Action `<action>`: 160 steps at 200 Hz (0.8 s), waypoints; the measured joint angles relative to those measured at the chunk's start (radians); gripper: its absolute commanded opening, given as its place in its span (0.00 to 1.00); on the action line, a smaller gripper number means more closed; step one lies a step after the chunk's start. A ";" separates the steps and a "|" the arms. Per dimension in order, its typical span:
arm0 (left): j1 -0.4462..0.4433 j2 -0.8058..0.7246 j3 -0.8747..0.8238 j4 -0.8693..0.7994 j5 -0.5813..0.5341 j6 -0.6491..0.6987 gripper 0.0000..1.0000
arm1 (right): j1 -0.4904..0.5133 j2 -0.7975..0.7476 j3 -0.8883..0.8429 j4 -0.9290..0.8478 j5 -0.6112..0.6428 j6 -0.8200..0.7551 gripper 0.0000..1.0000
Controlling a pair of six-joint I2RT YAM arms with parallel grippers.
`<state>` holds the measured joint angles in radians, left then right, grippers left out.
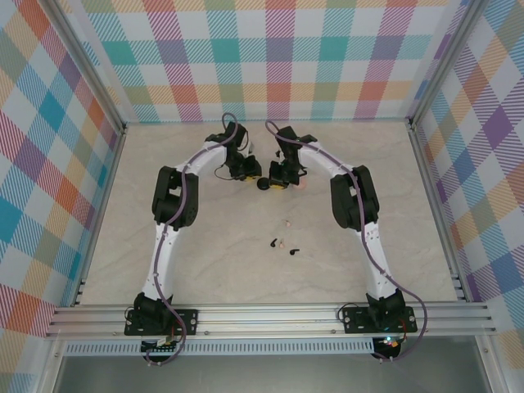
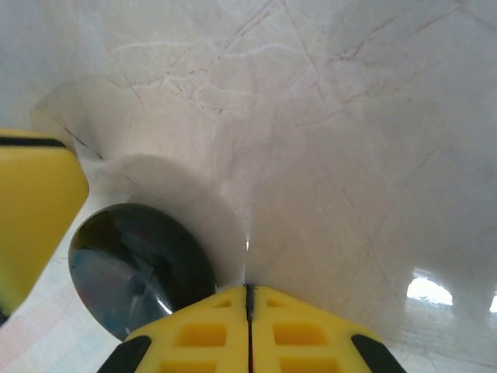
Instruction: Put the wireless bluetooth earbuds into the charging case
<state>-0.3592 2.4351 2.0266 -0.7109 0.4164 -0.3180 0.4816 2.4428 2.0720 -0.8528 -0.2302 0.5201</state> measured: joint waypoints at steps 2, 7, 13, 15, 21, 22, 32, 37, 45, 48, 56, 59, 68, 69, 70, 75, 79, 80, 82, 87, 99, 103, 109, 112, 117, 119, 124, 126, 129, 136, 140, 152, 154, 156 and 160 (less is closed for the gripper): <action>0.000 -0.004 -0.009 0.004 -0.002 0.000 0.23 | 0.000 0.001 0.002 -0.001 0.000 0.000 0.09; -0.003 -0.017 -0.029 0.013 -0.003 0.000 0.23 | 0.000 0.004 0.008 -0.006 -0.001 0.000 0.09; -0.006 -0.032 -0.052 0.016 -0.008 0.000 0.23 | 0.000 0.007 0.014 -0.011 -0.002 0.000 0.09; -0.006 -0.037 -0.061 0.019 -0.011 0.000 0.23 | 0.000 0.008 0.016 -0.014 -0.002 0.000 0.09; -0.009 -0.053 -0.087 0.027 -0.015 -0.001 0.23 | 0.000 0.012 0.022 -0.020 -0.002 0.000 0.09; -0.010 -0.055 -0.090 0.028 -0.016 -0.001 0.23 | 0.000 0.012 0.023 -0.021 -0.002 0.000 0.09; -0.012 -0.078 -0.127 0.032 -0.021 -0.003 0.23 | 0.000 0.018 0.037 -0.032 -0.002 -0.001 0.09; -0.012 -0.087 -0.142 0.034 -0.022 -0.003 0.23 | 0.000 0.021 0.043 -0.038 -0.003 -0.001 0.09; -0.013 -0.101 -0.164 0.034 -0.023 -0.003 0.23 | 0.000 0.027 0.053 -0.044 -0.003 -0.001 0.09; -0.013 -0.106 -0.171 0.034 -0.023 -0.003 0.23 | 0.000 0.029 0.057 -0.048 -0.003 -0.001 0.09; -0.015 -0.118 -0.191 0.033 -0.024 -0.004 0.23 | 0.000 0.034 0.066 -0.055 -0.003 -0.001 0.10; -0.017 -0.123 -0.198 0.033 -0.025 -0.004 0.23 | 0.000 0.035 0.068 -0.057 -0.004 -0.002 0.10; -0.021 -0.134 -0.216 0.033 -0.028 -0.004 0.23 | 0.000 0.040 0.077 -0.063 -0.005 -0.003 0.10; -0.021 -0.135 -0.217 0.033 -0.029 -0.004 0.23 | 0.000 0.040 0.078 -0.063 -0.005 -0.003 0.10; -0.022 -0.137 -0.220 0.033 -0.029 -0.004 0.23 | 0.000 0.041 0.079 -0.063 -0.005 -0.003 0.10; -0.025 -0.143 -0.230 0.034 -0.031 -0.006 0.23 | -0.001 0.045 0.085 -0.063 -0.006 -0.003 0.10; -0.026 -0.148 -0.239 0.036 -0.033 -0.007 0.23 | -0.001 0.047 0.089 -0.064 -0.007 -0.003 0.10; -0.027 -0.151 -0.243 0.037 -0.032 -0.008 0.23 | -0.001 0.048 0.090 -0.065 -0.008 -0.003 0.10; -0.027 -0.154 -0.248 0.039 -0.033 -0.008 0.23 | -0.002 0.048 0.092 -0.066 -0.008 -0.003 0.10; -0.030 -0.162 -0.260 0.040 -0.033 -0.010 0.23 | -0.002 0.050 0.095 -0.066 -0.012 -0.003 0.10; -0.037 -0.179 -0.290 0.050 -0.033 -0.014 0.23 | -0.002 0.054 0.100 -0.061 -0.018 -0.004 0.10; -0.038 -0.183 -0.298 0.056 -0.033 -0.015 0.23 | -0.002 0.055 0.101 -0.061 -0.020 -0.004 0.10; -0.040 -0.192 -0.312 0.062 -0.031 -0.019 0.23 | -0.002 0.056 0.102 -0.061 -0.024 -0.004 0.10; -0.042 -0.195 -0.318 0.064 -0.030 -0.019 0.24 | -0.002 0.057 0.103 -0.061 -0.026 -0.004 0.10; -0.044 -0.199 -0.326 0.068 -0.028 -0.023 0.24 | -0.002 0.059 0.105 -0.061 -0.027 -0.005 0.11; -0.045 -0.201 -0.330 0.069 -0.026 -0.024 0.24 | -0.002 0.060 0.107 -0.062 -0.028 -0.004 0.11; -0.047 -0.205 -0.337 0.074 -0.024 -0.027 0.24 | -0.002 0.061 0.109 -0.062 -0.032 -0.005 0.11; -0.048 -0.206 -0.339 0.075 -0.022 -0.027 0.24 | -0.002 0.063 0.110 -0.061 -0.033 -0.005 0.11; -0.049 -0.208 -0.342 0.078 -0.021 -0.028 0.24 | -0.002 0.064 0.112 -0.061 -0.035 -0.005 0.11; -0.050 -0.212 -0.349 0.085 -0.017 -0.030 0.24 | -0.002 0.065 0.113 -0.061 -0.037 -0.005 0.12; -0.051 -0.213 -0.353 0.086 -0.016 -0.031 0.25 | -0.002 0.065 0.114 -0.061 -0.037 -0.005 0.12; -0.054 -0.217 -0.362 0.091 -0.016 -0.033 0.25 | -0.002 0.066 0.116 -0.061 -0.036 -0.005 0.13; -0.054 -0.219 -0.362 0.091 -0.016 -0.034 0.25 | -0.002 0.066 0.116 -0.061 -0.036 -0.006 0.13; -0.054 -0.219 -0.363 0.091 -0.016 -0.034 0.25 | -0.002 0.066 0.116 -0.061 -0.036 -0.006 0.13; -0.054 -0.221 -0.364 0.091 -0.017 -0.034 0.25 | -0.002 0.066 0.116 -0.061 -0.035 -0.007 0.13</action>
<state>-0.4133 2.2143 1.6623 -0.6201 0.3996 -0.3519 0.4801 2.5092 2.1883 -0.9142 -0.2657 0.5129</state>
